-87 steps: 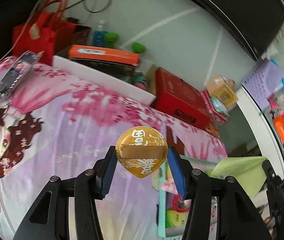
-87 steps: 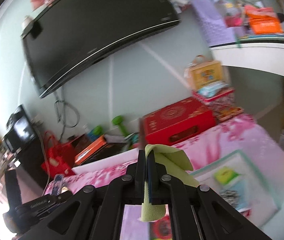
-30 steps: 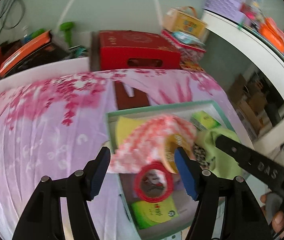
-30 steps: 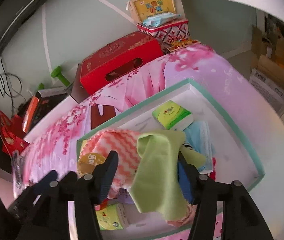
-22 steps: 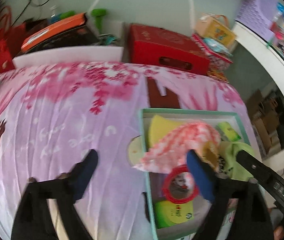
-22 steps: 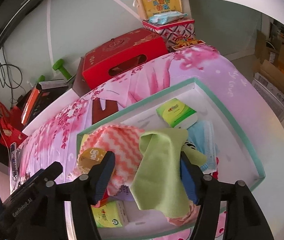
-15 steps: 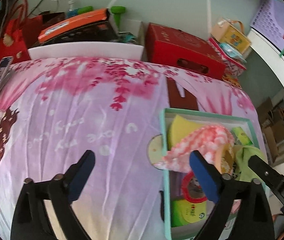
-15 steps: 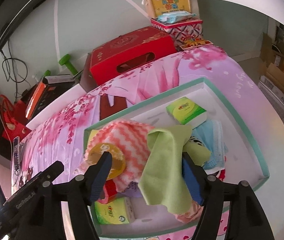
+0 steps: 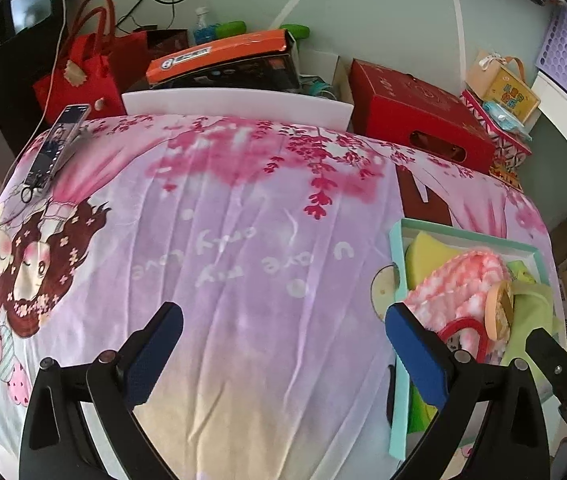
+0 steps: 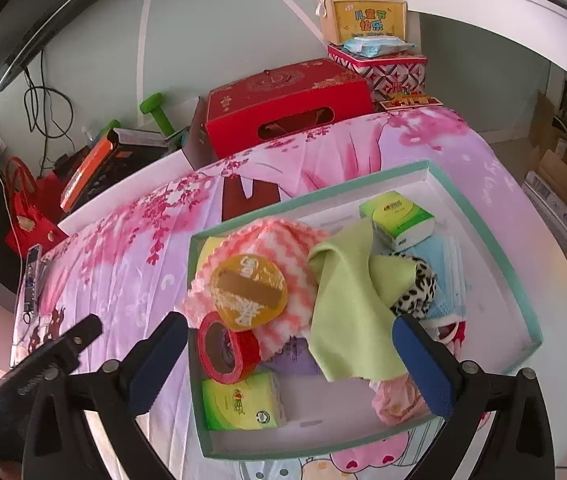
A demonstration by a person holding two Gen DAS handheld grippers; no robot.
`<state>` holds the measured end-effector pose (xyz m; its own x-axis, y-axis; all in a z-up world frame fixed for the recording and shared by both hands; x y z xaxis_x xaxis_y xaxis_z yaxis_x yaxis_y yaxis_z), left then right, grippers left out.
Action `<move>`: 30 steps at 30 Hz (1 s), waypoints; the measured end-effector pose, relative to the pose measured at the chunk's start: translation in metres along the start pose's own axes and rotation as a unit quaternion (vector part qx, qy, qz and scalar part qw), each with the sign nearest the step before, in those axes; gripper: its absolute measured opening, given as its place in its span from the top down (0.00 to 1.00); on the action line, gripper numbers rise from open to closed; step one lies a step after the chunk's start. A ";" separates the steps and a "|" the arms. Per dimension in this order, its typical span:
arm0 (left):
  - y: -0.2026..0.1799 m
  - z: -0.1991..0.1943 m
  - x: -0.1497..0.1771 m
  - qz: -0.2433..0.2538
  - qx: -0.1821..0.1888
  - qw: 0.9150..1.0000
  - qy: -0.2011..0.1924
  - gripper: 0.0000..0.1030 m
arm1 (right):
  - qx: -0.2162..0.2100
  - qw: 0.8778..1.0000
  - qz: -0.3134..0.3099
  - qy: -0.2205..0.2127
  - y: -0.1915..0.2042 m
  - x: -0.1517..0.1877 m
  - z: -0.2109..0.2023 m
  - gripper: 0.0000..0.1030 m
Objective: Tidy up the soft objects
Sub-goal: 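Withdraw both open grippers away from the tray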
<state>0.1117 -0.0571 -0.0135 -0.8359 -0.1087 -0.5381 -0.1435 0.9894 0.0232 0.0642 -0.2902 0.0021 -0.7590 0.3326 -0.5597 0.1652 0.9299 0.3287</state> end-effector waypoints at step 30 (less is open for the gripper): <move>0.036 -0.020 0.063 0.025 -0.062 0.997 0.026 0.02 | 0.014 0.998 -0.064 0.003 0.035 0.048 -0.022 0.00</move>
<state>0.0435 -0.0304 -0.0295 -0.8693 -0.0673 -0.4897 -0.1625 0.9745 0.1546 0.0192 -0.2452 0.0033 -0.7783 0.2110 -0.5914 0.0844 0.9685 0.2345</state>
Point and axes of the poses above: each gripper's, at about its wrist camera, not at the fingertips, and z roughly the way its jaws point, y to its left, x to its underside, the point moved 6 cm from there along z, roughly the way its jaws point, and after that the axes turned 8 degrees about -x, right-handed, at the moved point
